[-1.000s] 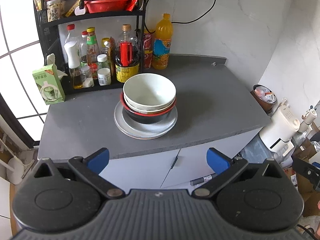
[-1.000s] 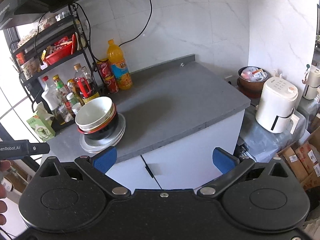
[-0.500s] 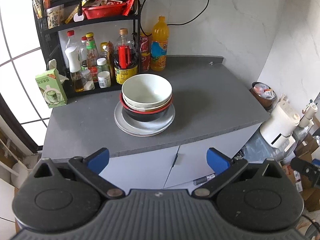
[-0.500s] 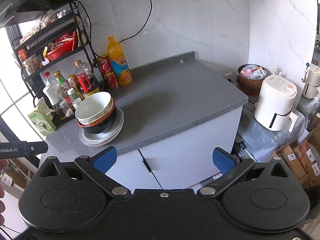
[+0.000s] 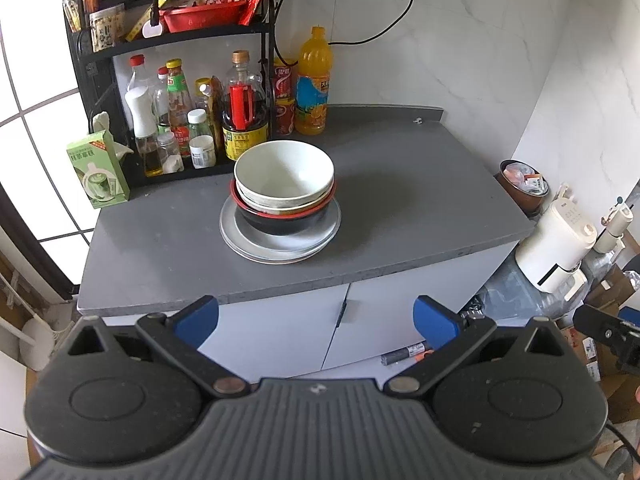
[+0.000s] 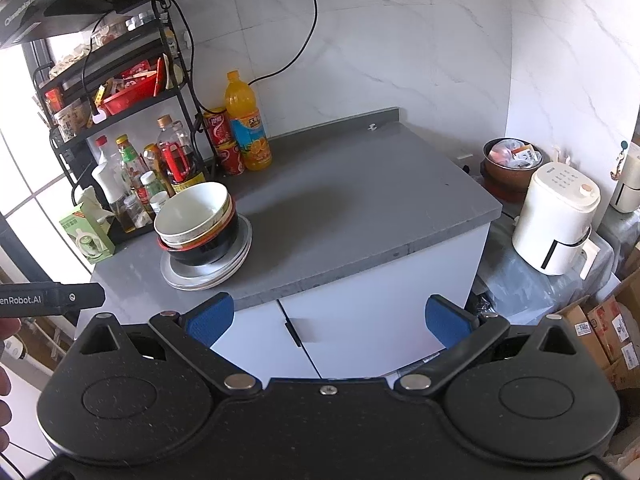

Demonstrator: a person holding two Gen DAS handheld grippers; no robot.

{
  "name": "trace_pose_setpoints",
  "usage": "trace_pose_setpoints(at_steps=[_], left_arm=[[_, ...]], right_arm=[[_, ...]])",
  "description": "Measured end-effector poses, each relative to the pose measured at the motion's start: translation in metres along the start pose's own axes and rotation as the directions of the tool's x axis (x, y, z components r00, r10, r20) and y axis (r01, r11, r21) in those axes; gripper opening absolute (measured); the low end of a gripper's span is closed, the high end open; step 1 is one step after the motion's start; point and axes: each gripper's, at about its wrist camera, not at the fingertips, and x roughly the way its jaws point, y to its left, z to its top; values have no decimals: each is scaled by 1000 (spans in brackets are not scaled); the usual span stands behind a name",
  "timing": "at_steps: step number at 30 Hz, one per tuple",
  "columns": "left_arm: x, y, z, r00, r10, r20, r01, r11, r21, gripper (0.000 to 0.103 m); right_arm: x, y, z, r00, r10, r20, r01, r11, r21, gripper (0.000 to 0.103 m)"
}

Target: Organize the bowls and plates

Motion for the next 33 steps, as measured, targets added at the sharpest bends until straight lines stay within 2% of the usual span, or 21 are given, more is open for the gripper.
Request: trace_pose_setpoints(at_steps=[33], left_arm=[[-1,13,1,1000,-4,0,4,1000,-5,103]], right_arm=[[-3,12,3,1000,9,12,-9,1000,-13,103]])
